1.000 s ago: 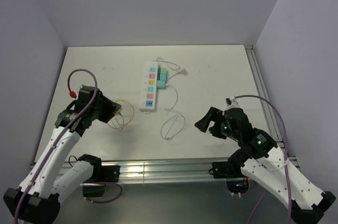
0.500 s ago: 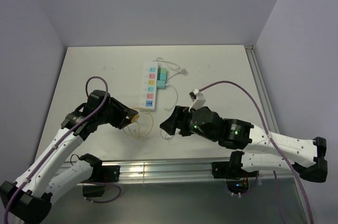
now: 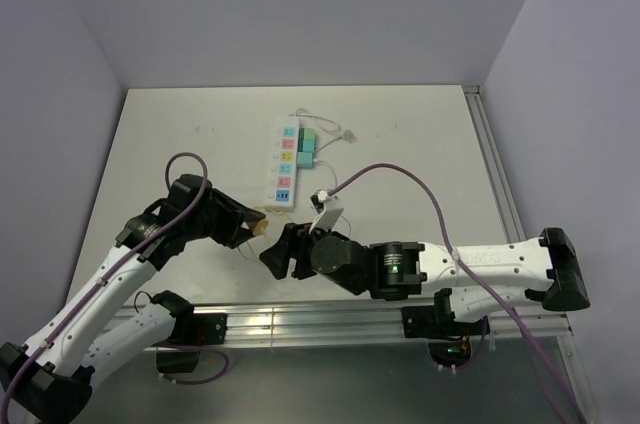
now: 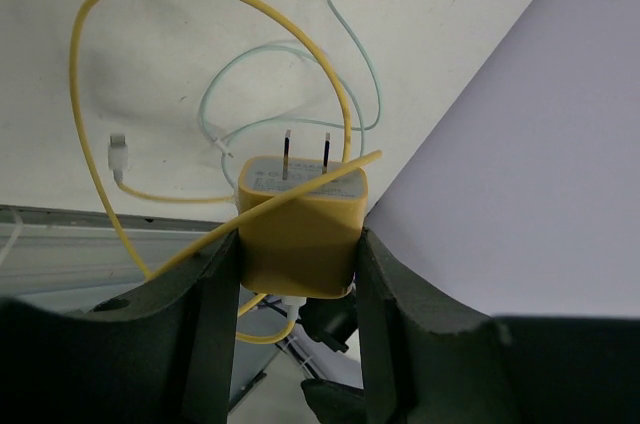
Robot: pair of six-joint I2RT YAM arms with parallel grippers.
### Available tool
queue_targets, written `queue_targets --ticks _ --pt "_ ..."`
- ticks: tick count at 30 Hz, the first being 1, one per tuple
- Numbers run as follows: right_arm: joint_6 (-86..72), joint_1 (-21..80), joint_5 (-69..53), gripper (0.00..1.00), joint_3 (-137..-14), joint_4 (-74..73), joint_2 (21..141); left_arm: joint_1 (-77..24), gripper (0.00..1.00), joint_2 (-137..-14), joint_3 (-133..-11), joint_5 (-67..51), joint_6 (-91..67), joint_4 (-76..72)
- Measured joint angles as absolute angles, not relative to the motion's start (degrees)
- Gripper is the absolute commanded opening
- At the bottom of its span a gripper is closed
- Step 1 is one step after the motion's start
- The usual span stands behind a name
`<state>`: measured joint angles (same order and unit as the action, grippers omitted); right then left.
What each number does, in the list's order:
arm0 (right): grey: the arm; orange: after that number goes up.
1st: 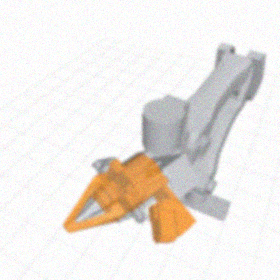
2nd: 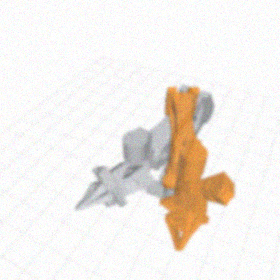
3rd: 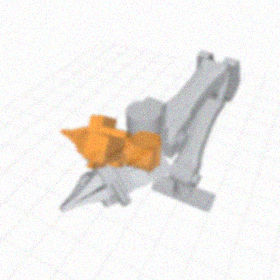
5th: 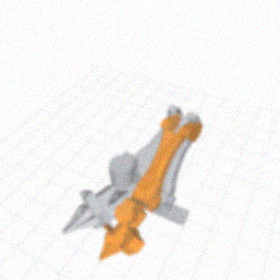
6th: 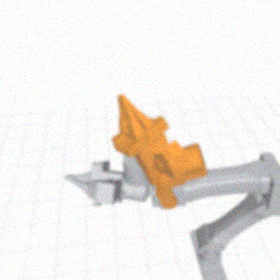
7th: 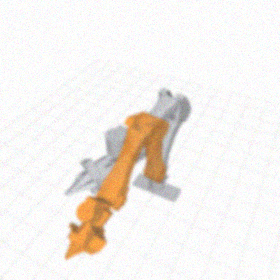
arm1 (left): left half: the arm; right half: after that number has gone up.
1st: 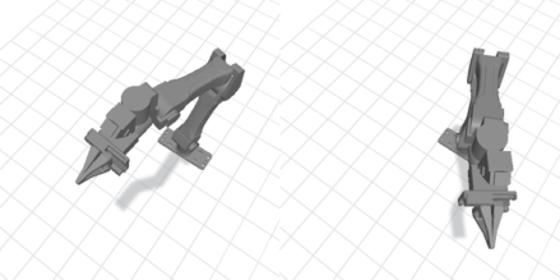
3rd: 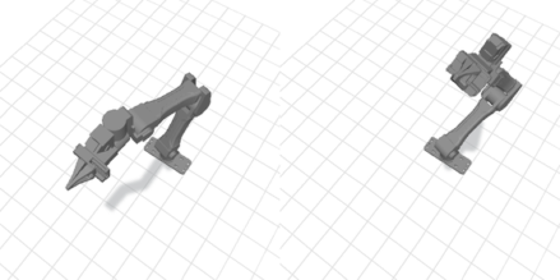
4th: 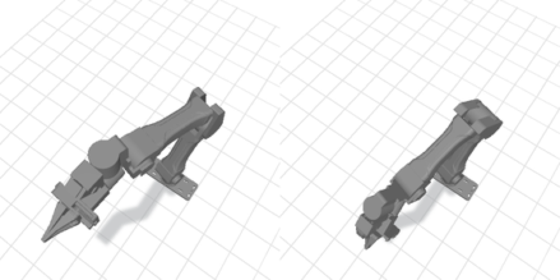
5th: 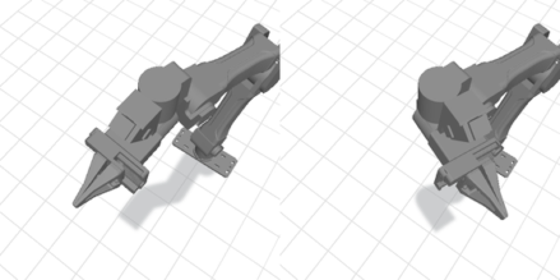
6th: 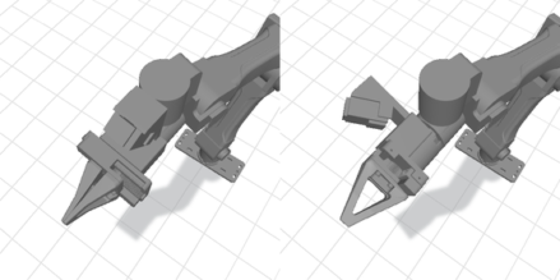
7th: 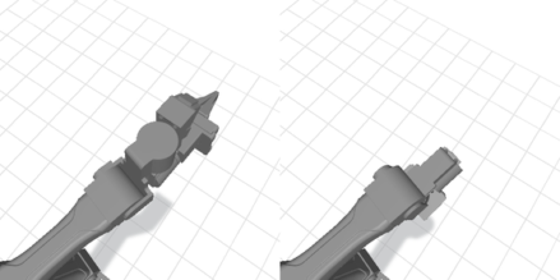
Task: Insert the plug
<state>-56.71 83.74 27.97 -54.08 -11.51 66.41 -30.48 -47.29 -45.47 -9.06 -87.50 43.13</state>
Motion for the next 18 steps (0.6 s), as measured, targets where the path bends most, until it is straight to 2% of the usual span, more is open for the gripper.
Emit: queue_targets --ticks 12,18 --pt "-55.1 85.0 40.0 0.59 -58.2 -9.1 75.7 -30.6 0.0 -42.5 -45.1 -12.2 -92.6 45.3" --pt "-54.5 83.9 40.1 0.58 -58.2 -7.0 77.8 -30.6 0.0 -41.0 -45.0 -13.0 -93.0 45.5"
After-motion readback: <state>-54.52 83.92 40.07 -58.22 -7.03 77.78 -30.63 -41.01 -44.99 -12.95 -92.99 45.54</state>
